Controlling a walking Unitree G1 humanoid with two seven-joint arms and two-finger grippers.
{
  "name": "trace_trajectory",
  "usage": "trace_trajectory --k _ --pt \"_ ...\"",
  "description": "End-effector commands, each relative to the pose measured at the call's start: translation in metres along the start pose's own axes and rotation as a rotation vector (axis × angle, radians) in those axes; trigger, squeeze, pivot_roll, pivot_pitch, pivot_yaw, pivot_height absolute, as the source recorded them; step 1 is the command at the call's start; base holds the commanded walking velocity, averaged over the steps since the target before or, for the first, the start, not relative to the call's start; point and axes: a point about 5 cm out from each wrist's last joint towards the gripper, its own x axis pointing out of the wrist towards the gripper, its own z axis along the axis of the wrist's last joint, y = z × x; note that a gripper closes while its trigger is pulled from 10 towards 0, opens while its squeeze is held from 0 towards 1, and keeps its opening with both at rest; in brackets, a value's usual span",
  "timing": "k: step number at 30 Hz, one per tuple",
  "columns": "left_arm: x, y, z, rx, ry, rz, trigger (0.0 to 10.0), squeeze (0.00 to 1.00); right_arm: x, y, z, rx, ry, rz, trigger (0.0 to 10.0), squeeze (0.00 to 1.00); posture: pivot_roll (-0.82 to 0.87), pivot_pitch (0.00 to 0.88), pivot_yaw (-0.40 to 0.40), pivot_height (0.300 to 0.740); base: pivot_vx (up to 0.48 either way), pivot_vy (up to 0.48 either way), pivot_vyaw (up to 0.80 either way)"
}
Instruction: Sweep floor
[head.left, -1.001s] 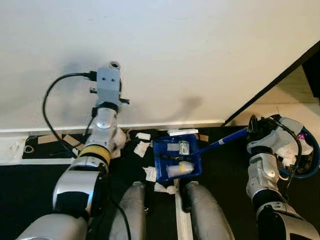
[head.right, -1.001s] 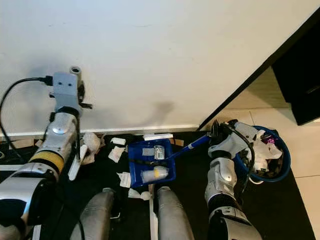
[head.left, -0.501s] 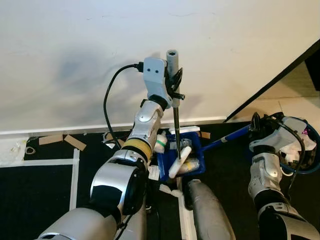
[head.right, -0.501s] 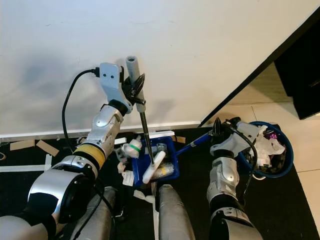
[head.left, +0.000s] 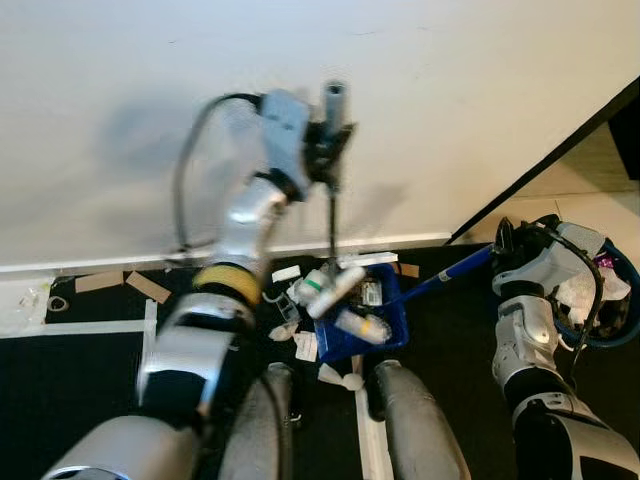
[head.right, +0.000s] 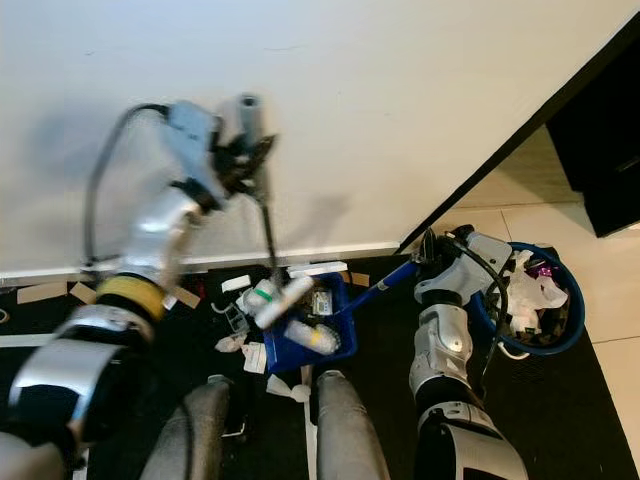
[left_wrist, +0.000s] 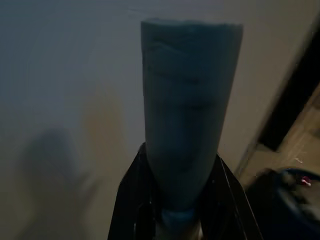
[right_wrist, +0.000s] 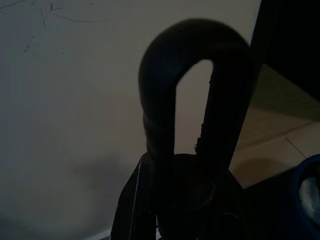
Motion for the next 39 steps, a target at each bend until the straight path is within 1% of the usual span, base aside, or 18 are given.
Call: trace_trajectory --k 1,2,3,7,9,11,13,17,21,24,27,28,31,32,33,36,38,39 --pt "-0.011 0.022 0.019 0.057 -0.012 0.025 10.0 0.00 -0.015 -0.002 -0.026 0.034 0.140 -0.016 10.0 0.00 0.03 0.168 -0.038 0.740 0.000 0.000 0.00" --pt "-0.020 0.036 0.027 0.096 0.002 0.048 10.0 0.00 -0.014 -0.001 -0.026 0.036 0.144 -0.016 10.0 0.00 0.04 0.162 -0.038 0.740 0.000 0.000 0.00" --pt "-0.020 0.036 0.027 0.096 0.002 0.048 10.0 0.00 -0.014 -0.001 -0.026 0.036 0.144 -0.016 10.0 0.00 0.04 0.162 -0.038 0.740 0.000 0.000 0.00" --pt "-0.051 0.077 0.053 0.236 0.055 0.122 10.0 0.00 -0.012 0.002 -0.028 0.047 0.167 -0.015 10.0 0.00 0.08 0.130 -0.046 0.740 0.000 0.000 0.00" --pt "-0.066 0.092 0.067 0.226 0.050 0.164 10.0 0.00 -0.014 0.002 -0.031 0.058 0.183 -0.017 10.0 0.00 0.10 0.108 -0.047 0.740 0.000 0.000 0.00" --pt "-0.066 0.092 0.067 0.226 0.050 0.164 10.0 0.00 -0.014 0.002 -0.031 0.058 0.183 -0.017 10.0 0.00 0.10 0.108 -0.047 0.740 0.000 0.000 0.00" --pt "-0.084 0.103 0.075 0.191 0.057 0.217 10.0 0.00 -0.017 0.001 -0.035 0.075 0.206 -0.027 10.0 0.00 0.11 0.077 -0.044 0.740 0.000 0.000 0.00" --pt "-0.093 0.107 0.074 0.170 0.076 0.236 10.0 0.00 -0.019 0.000 -0.038 0.083 0.219 -0.032 10.0 0.00 0.12 0.062 -0.040 0.740 0.000 0.000 0.00" --pt "-0.157 0.113 0.013 0.179 0.445 0.370 10.0 0.00 -0.027 -0.009 -0.047 0.160 0.267 -0.089 10.0 0.00 0.13 0.017 -0.015 0.740 0.000 0.000 0.00" --pt "-0.168 0.113 -0.002 0.160 0.469 0.450 10.0 0.00 -0.029 -0.012 -0.048 0.187 0.271 -0.105 10.0 0.00 0.13 0.014 -0.013 0.740 0.000 0.000 0.00" --pt "-0.204 0.111 -0.040 0.149 0.524 0.790 10.0 0.00 -0.032 -0.024 -0.050 0.295 0.273 -0.163 10.0 0.00 0.12 0.000 0.001 0.740 0.000 0.000 0.00" --pt "-0.204 0.111 -0.040 0.149 0.524 0.790 10.0 0.00 -0.032 -0.024 -0.050 0.295 0.273 -0.163 10.0 0.00 0.12 0.000 0.001 0.740 0.000 0.000 0.00" --pt "-0.235 0.101 -0.066 0.139 0.613 0.981 10.0 0.00 -0.034 -0.036 -0.047 0.377 0.248 -0.190 10.0 0.00 0.12 0.000 0.001 0.740 0.000 0.000 0.00" --pt "-0.235 0.101 -0.066 0.139 0.613 0.981 10.0 0.00 -0.034 -0.036 -0.047 0.377 0.248 -0.190 10.0 0.00 0.12 0.000 0.001 0.740 0.000 0.000 0.00" --pt "-0.253 0.090 -0.081 0.157 0.701 1.015 10.0 0.00 -0.033 -0.041 -0.043 0.386 0.229 -0.168 10.0 0.00 0.11 0.000 0.002 0.740 0.000 0.000 0.00" --pt "-0.269 0.078 -0.094 0.118 0.757 1.069 10.0 0.00 -0.031 -0.046 -0.038 0.390 0.207 -0.134 10.0 0.00 0.11 0.000 -0.003 0.740 0.000 0.000 0.00" --pt "-0.272 0.074 -0.098 0.102 0.771 1.079 10.0 0.00 -0.030 -0.047 -0.036 0.392 0.199 -0.126 10.0 0.00 0.11 0.000 -0.004 0.740 0.000 0.000 0.00" --pt "-0.273 0.060 -0.111 0.043 0.785 1.039 10.0 0.00 -0.029 -0.052 -0.033 0.395 0.184 -0.116 10.0 0.00 0.11 0.000 -0.007 0.740 0.000 0.000 0.00"
